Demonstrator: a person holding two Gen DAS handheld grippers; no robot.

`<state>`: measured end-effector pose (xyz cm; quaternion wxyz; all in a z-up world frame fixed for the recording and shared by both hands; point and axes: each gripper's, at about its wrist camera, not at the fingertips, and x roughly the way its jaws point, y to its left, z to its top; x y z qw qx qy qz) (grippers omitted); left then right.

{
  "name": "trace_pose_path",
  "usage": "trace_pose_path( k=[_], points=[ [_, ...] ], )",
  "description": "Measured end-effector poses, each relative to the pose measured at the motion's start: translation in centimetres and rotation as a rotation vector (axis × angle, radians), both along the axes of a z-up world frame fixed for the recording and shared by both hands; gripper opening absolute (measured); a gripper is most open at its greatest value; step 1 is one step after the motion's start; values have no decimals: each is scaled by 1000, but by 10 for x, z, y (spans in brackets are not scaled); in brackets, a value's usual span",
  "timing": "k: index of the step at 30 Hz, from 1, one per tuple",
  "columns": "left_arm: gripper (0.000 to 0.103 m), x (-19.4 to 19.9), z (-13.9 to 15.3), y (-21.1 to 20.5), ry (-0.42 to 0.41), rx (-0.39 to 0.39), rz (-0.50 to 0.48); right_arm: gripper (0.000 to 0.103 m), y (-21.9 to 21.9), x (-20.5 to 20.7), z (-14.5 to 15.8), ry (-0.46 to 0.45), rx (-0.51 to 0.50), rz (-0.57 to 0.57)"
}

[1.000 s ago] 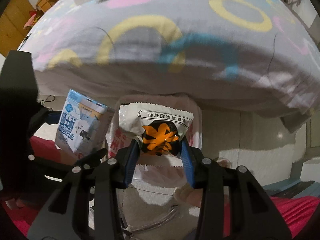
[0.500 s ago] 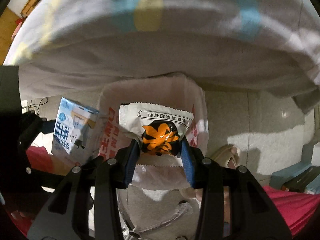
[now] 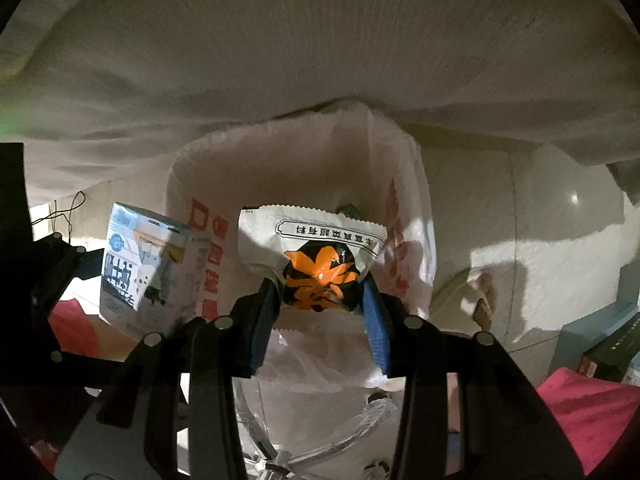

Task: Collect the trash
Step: 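Open left tool to drop the carton while right tool releases the sachet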

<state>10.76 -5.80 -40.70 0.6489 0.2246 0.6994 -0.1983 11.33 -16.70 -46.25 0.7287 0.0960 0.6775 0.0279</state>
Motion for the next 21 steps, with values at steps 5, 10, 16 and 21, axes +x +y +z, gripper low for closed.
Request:
trace_pose_path(
  k=[5,10,16,21],
  points=[
    [76,-2,3,-2,16,4,2,41,2,1,-16,33,15,-13],
    [76,-5,-1,-2,37,13,-2,41,5,4,-23,50,22,-20],
    [76,-2,2,-3,59,18,-8,41,4,7,-34,70,27,-34],
    [76,0,-1,-2,73,23,2,41,3,7,-37,83,37,-42]
  ],
)
